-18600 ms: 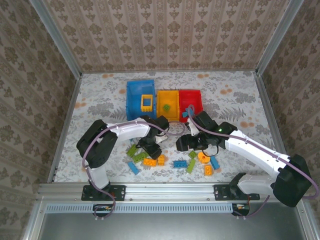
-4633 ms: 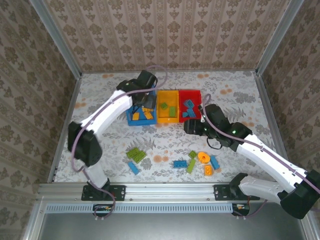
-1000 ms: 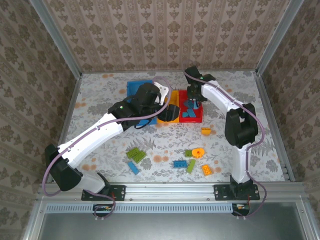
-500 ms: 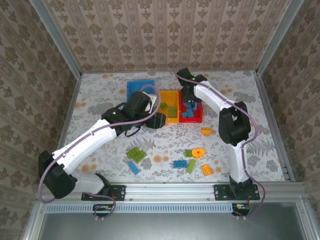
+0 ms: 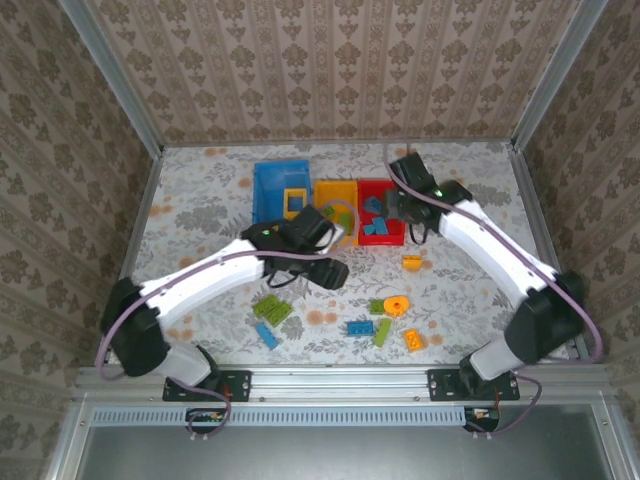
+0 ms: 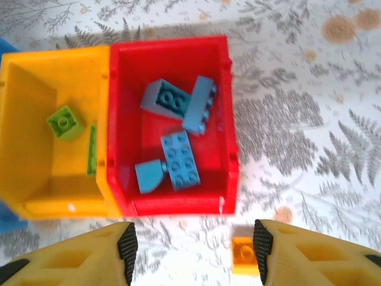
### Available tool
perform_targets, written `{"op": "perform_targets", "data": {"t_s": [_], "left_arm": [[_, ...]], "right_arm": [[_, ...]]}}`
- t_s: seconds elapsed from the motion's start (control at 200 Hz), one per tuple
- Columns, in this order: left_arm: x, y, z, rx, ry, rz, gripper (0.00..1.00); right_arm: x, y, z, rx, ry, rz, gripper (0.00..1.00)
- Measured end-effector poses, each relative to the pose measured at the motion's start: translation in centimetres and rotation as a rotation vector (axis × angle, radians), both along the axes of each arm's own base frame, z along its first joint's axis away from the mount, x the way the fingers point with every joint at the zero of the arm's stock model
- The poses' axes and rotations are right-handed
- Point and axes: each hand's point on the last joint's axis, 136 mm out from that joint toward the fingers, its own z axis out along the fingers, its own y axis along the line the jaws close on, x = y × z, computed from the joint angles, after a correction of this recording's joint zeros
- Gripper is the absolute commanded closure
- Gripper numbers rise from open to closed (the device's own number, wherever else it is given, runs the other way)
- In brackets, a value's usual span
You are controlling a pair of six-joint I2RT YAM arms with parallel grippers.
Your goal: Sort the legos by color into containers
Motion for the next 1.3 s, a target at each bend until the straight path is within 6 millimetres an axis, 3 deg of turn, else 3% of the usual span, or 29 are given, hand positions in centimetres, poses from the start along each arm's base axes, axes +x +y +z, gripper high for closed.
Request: {"op": "perform_targets", "data": {"t_s": [0.255,0.44,0.55,0.725,1.0,1.14,1.3], "left_arm": [[1.5,-9.0,-2.1,-0.001,-0.073,-0.190,0.22],[3.3,-14.4,-5.1,-0.004,-0.129,-0.269,0.20],[4.2,-16.5,-7.7,0.022,-0.167,-0.300,0.17],[4.9,-18.8,-10.1,0.069,-0.237,-0.328,0.15],[6.1,-20.4,-10.5,0.097,-0.330,-0.318,0.16],[6.4,-20.5,-11.1,0.112,-0.339,-0.318,0.21],[6.4,-20.9,-12.2,0.112,-0.327,-0.323,0.33]], "right_arm": [[-8.7,-6.3,-2.3,0.116,0.051,-0.152,0.37],[-12.6,-9.7,-1.3,0.187,0.039,-0.273,0.34],[-14.1,-10.7,-1.1,0.215,0.051,-0.315,0.32],[-16.1,-10.9,-1.5,0.227,0.099,-0.326,0.31],[-17.5,-10.9,-2.2,0.217,0.158,-0.305,0.31],[-17.5,-10.8,-2.2,0.222,0.163,-0.297,0.32],[-17.5,-10.6,-2.2,0.233,0.165,-0.293,0.32]]}}
